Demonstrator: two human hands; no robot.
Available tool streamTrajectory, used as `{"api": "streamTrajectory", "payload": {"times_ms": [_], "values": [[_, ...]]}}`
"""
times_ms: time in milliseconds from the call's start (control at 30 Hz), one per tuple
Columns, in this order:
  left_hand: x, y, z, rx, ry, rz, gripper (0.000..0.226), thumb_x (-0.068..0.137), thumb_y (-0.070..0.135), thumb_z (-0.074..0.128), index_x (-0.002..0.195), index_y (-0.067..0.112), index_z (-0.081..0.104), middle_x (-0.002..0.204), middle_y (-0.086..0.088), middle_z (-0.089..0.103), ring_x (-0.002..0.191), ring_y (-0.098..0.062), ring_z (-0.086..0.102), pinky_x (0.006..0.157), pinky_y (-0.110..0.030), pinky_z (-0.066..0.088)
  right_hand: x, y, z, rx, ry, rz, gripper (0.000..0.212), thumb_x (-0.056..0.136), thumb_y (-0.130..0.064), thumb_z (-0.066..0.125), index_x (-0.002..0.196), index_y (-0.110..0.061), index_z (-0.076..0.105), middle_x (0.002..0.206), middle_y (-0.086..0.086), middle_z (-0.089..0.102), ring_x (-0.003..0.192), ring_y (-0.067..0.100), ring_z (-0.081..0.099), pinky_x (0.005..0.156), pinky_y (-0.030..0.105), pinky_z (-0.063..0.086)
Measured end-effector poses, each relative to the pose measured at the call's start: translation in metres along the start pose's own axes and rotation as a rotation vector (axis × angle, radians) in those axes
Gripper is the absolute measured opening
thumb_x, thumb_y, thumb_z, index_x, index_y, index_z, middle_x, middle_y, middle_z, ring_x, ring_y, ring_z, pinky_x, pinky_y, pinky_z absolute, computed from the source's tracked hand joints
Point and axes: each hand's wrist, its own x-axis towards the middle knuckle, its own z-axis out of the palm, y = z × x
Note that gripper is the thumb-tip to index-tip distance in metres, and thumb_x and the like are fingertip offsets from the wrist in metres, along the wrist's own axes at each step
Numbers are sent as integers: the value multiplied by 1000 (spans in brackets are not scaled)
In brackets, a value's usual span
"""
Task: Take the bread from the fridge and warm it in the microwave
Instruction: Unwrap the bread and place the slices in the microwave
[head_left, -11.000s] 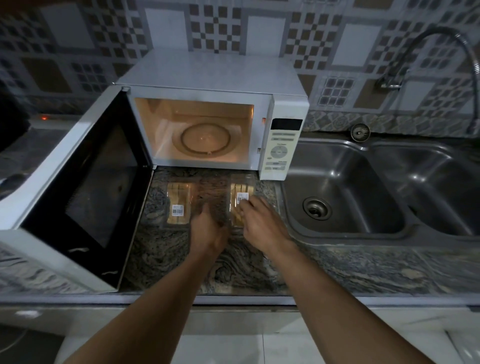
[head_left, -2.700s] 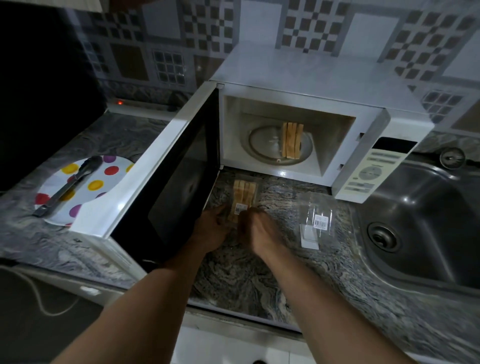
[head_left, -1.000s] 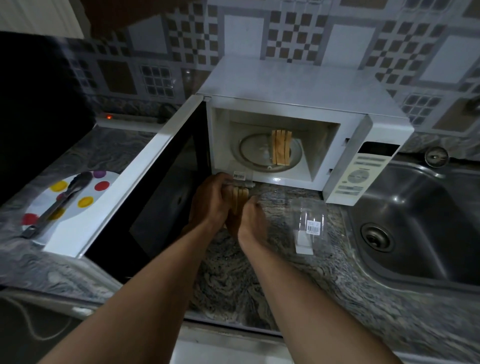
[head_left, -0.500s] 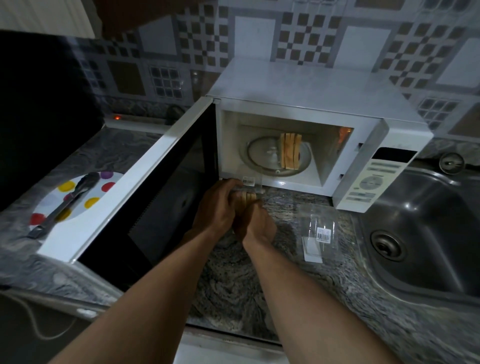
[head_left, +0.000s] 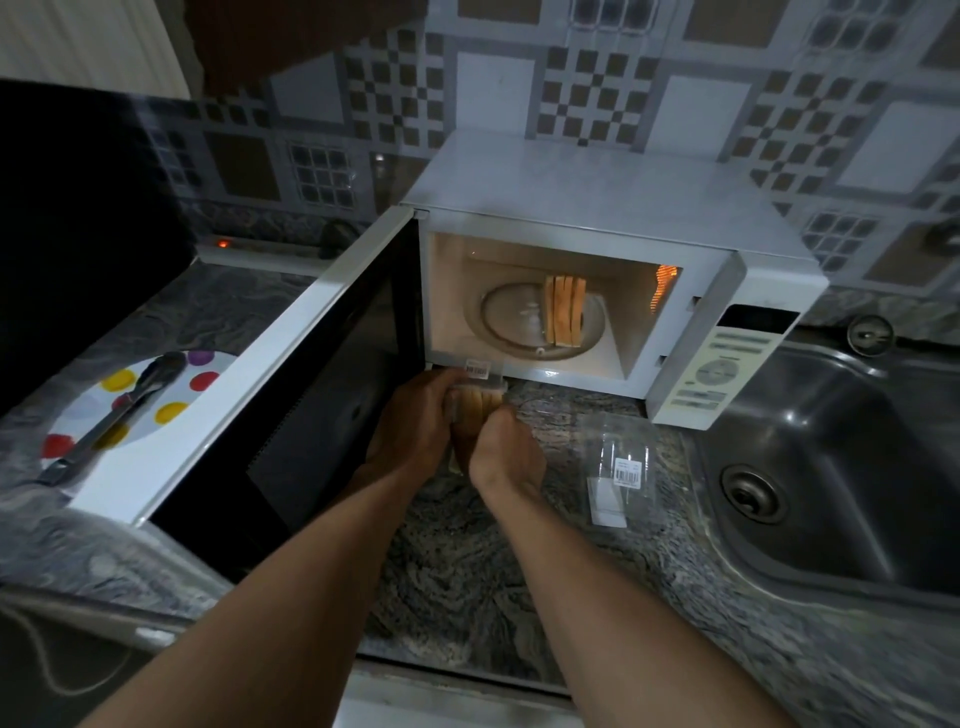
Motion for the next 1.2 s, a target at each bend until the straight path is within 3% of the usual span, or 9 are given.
{"api": "streamTrajectory", "payload": {"times_ms": [200,400,567,667,767,867,967,1067,1200], "values": [[2,3,-3,72,1,20,28,96,12,50,115,25,65,116,-2,66,104,-19,61,87,-25,45,-14,6,-14,9,-67,10,28,91,-20,62,117,-11,57,114,11,68,105,31,65,83,39,54],[3,6,-7,148,15,32,33,91,0,53,120,12,67,109,-10,70,102,-28,64,81,-25,41,-27,19,-30,49,-73,40,45,85,-51,65,111,-14,60,108,6,69,97,31,67,75,33,51],[-2,6,-10,163,-19,13,37,90,28,37,108,24,69,108,-5,68,97,-25,63,77,-26,46,-31,27,-56,83,-29,70,44,86,-51,66,106,-12,65,101,7,71,92,31,67,65,28,40],[-10,3,-7,159,-18,-92,19,90,39,48,97,36,66,111,5,68,98,-17,63,76,-24,49,-29,31,-70,82,-8,80,37,85,-51,66,96,-16,70,89,3,71,73,26,60,62,27,40],[-19,12,-6,137,55,-160,20,84,26,55,102,32,62,117,4,64,107,-24,59,85,-33,50,-24,33,-81,77,17,96,36,82,-52,66,90,-16,69,88,4,70,71,27,57,61,28,40],[-29,30,-3,315,101,-9,43,66,8,61,106,23,61,117,-6,60,106,-35,54,85,-43,50,-21,33,-94,64,50,92,36,83,-51,65,91,-16,67,81,3,65,69,27,53,58,27,37],[-30,46,8,253,128,109,30,72,-1,62,101,8,63,107,-17,61,96,-40,55,76,-42,47,-15,33,-103,50,84,93,42,83,-53,65,97,-14,64,76,0,56,67,27,51,50,27,30],[-28,55,27,226,40,145,30,84,-1,52,112,7,59,110,-17,60,97,-38,56,73,-39,44,-6,34,-113,37,108,80,44,83,-56,65,98,-14,63,79,0,56,68,25,51,52,27,33],[-22,54,63,170,-94,108,44,87,-4,44,126,11,57,116,-17,62,94,-38,62,68,-37,46,13,34,-125,36,119,35,39,85,-56,65,80,-17,61,73,-1,60,63,23,56,47,24,29]]}}
